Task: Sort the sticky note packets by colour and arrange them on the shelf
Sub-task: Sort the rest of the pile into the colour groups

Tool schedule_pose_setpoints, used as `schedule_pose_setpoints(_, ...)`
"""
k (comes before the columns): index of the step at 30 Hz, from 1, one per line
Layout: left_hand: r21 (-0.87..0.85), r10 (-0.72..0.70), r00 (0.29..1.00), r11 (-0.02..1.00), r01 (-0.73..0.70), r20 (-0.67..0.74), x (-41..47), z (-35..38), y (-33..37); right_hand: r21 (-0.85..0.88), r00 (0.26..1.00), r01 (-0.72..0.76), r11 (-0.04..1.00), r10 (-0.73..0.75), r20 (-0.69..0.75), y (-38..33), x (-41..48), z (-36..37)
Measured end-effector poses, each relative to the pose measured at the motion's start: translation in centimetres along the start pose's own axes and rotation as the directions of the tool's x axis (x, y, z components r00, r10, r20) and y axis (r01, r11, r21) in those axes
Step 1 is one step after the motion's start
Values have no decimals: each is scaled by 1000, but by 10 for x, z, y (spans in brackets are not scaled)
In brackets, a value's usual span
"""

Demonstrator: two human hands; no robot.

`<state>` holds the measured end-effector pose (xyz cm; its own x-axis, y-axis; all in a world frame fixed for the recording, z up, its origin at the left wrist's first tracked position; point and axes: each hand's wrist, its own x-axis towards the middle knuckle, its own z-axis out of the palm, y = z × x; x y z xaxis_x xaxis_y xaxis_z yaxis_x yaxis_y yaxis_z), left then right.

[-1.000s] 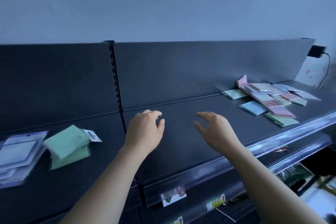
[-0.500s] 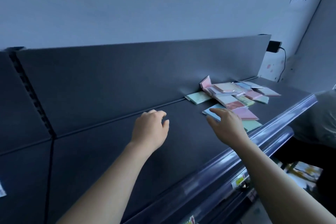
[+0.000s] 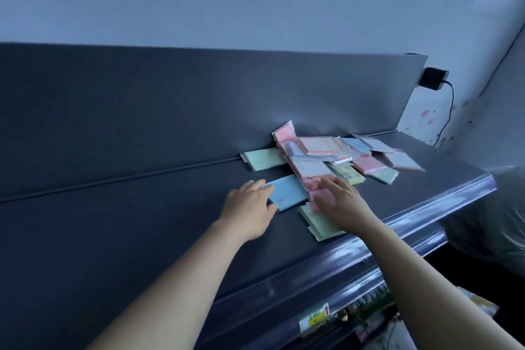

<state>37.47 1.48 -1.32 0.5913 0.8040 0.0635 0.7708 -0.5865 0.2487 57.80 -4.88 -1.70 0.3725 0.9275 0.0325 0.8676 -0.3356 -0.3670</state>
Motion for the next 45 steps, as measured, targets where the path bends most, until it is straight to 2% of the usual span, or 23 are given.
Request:
schedule_pose_setpoints(3, 72, -8, 996, 997, 1, 93, 7, 11, 6, 43, 999, 28, 999, -30, 45, 6, 10, 16)
schedule_pose_setpoints(5, 114, -39, 994, 993, 27, 99, 4, 13, 2, 24, 996, 43, 999, -44, 72, 5, 13, 23)
schedule_pose_setpoints(8, 121, -127, 989, 986, 118, 73, -8, 8, -14, 15, 990, 107, 994, -108, 85, -14, 11, 23)
schedule_pose_setpoints(11, 109, -240, 970, 966, 234, 43, -27, 0, -38, 61, 986, 109, 992, -116, 121, -43, 7, 30)
schedule_pose_setpoints(13, 98, -300, 954, 950, 298, 17, -37, -5, -50, 119, 981, 127, 985, -143, 132, -63, 10, 42)
schedule_pose_setpoints(18, 110, -395, 916, 910, 400, -64, -48, -15, -64, 287, 943, 272, 919, -313, 109, -94, 17, 51)
schedule_pose_setpoints(21, 41, -381, 913, 920, 390, -147, -42, -23, -55, 203, 962, 271, 941, -271, -28, -76, 37, 32)
schedule_pose_setpoints(25, -8, -303, 933, 952, 307, -195, -7, -24, -29, 126, 991, 116, 985, -107, -77, -38, 72, 3)
schedule_pose_setpoints(28, 43, -252, 955, 964, 261, -158, 29, -14, -15, 54, 998, 22, 998, -19, -63, -8, 98, -4)
schedule_pose_setpoints(32, 84, -268, 962, 959, 272, -60, 75, -1, -7, -10, 997, -70, 998, 69, -35, 19, 130, -5)
schedule_pose_setpoints(36, 165, -280, 960, 947, 274, 10, 111, 8, -11, -22, 996, -91, 996, 91, 3, 28, 147, 2)
schedule_pose_setpoints(40, 219, -284, 953, 941, 257, 104, 125, 17, -15, -77, 998, -65, 995, 63, -30, 33, 147, 12)
schedule_pose_setpoints(45, 223, -286, 954, 939, 261, 87, 113, 19, -23, -113, 999, -48, 993, 46, -14, 23, 134, 17)
